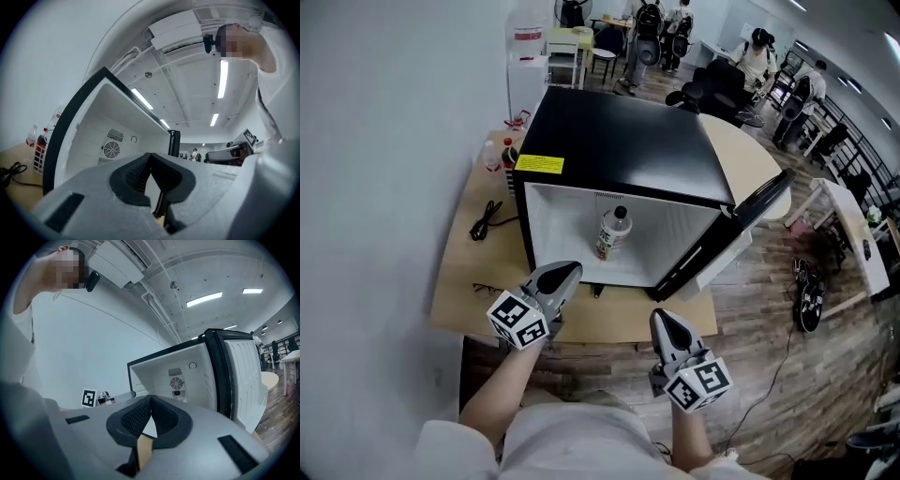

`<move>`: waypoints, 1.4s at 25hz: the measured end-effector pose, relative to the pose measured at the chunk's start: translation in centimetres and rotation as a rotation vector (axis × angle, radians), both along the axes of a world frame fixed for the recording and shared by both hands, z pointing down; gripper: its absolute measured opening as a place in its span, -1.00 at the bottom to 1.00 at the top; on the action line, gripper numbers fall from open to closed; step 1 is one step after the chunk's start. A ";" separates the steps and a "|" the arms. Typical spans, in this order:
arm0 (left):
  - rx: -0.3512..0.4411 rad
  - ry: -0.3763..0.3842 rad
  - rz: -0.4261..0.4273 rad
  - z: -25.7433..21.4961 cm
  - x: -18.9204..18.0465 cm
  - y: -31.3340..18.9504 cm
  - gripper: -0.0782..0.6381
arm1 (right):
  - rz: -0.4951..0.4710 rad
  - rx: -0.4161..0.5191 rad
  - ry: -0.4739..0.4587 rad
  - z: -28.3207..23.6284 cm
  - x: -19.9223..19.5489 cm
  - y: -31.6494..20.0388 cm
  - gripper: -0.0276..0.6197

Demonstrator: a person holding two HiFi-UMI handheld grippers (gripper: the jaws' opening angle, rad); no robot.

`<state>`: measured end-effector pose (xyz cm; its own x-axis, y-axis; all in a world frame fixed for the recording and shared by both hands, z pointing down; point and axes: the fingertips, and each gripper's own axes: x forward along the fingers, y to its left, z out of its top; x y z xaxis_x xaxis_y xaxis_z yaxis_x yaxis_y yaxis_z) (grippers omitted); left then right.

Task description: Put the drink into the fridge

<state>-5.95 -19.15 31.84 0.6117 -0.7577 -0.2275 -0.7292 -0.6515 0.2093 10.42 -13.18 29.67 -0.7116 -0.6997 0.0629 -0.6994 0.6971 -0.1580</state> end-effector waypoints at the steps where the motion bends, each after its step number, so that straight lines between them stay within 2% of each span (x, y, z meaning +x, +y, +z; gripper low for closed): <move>1: 0.008 -0.008 0.000 -0.5 0.1 0.0 -0.74 | -0.011 0.004 0.000 -0.3 -0.3 -0.3 -0.91; 6: 0.020 -0.057 -0.044 -2.6 -1.1 0.4 -0.74 | -0.049 0.044 -0.006 -2.2 -1.5 -1.8 -0.91; 12: 0.058 -0.156 -0.159 -4.9 -4.4 2.2 -0.74 | -0.052 0.067 -0.016 -3.4 -1.3 -3.2 -0.91; 19: 0.090 -0.153 -0.342 -7.8 -9.4 4.9 -0.74 | -0.025 0.061 -0.028 -3.4 0.0 -4.2 -0.91; 29: 0.152 -0.164 -0.406 -11.0 -11.7 8.4 -0.74 | 0.052 0.098 -0.041 -4.7 2.8 -5.6 -0.91; 35: 0.158 -0.163 -0.457 -11.8 -13.7 10.8 -0.74 | 0.108 0.123 -0.033 -5.7 4.4 -5.2 -0.91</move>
